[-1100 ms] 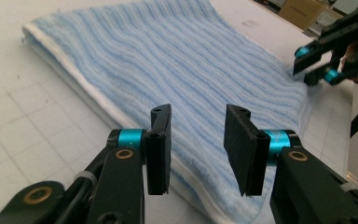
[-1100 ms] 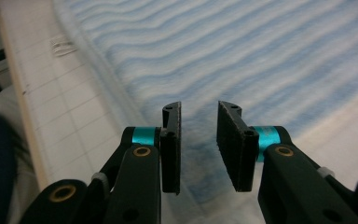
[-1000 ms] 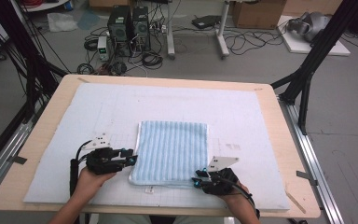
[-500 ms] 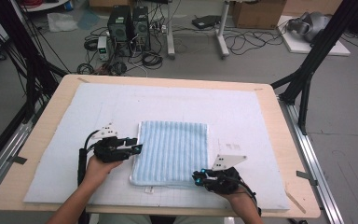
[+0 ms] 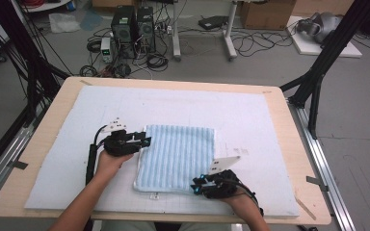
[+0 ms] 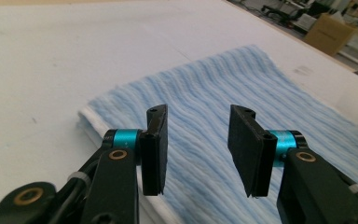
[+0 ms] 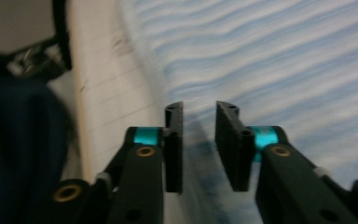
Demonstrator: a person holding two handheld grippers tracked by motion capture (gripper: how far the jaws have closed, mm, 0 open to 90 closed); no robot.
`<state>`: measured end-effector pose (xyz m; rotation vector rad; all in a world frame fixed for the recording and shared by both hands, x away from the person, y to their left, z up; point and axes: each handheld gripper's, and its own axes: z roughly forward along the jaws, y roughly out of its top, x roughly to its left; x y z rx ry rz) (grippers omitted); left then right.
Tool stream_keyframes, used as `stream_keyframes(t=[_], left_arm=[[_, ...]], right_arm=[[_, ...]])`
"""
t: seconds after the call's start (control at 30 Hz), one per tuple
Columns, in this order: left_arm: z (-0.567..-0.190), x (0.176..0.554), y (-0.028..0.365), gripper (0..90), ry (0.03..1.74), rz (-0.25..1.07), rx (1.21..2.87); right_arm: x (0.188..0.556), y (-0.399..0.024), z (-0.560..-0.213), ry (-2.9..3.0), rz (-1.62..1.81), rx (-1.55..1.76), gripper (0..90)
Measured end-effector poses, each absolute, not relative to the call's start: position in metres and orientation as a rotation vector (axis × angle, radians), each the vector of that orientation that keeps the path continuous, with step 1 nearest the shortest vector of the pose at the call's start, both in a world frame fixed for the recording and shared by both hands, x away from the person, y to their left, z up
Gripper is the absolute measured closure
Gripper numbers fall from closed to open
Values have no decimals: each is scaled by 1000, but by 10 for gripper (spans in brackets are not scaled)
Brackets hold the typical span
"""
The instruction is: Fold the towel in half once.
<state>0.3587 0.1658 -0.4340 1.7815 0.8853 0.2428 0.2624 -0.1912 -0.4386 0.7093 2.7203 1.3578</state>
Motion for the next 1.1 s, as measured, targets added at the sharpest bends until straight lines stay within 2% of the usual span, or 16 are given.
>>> stream_keyframes(t=[0.13,0.23,0.43,0.57,0.67,0.77,0.83,0.93,1.1], left_arm=[[-433,373,163,578,929,280,1796],[-432,388,160,588,957,301,1817],[-442,414,146,780,1003,253,1932],[-450,421,143,801,1024,295,1960],[-451,423,142,785,1029,367,1965],[-451,424,140,781,1027,383,1973],[-450,424,140,760,1025,411,1979],[-446,425,146,595,1047,500,1916],[-451,437,155,506,1101,409,1889]], right_arm=[[277,-214,-428,2461,1387,927,617],[297,-228,-424,2313,1319,1060,609],[347,-223,-426,2276,1225,1126,751],[377,-209,-436,2320,1114,1175,769],[391,-208,-443,2299,1017,1224,779],[395,-213,-445,2234,1004,1273,791],[396,-214,-445,2214,984,1268,767],[397,-219,-445,2200,1026,1312,719],[404,-225,-440,2136,1121,1335,610]])
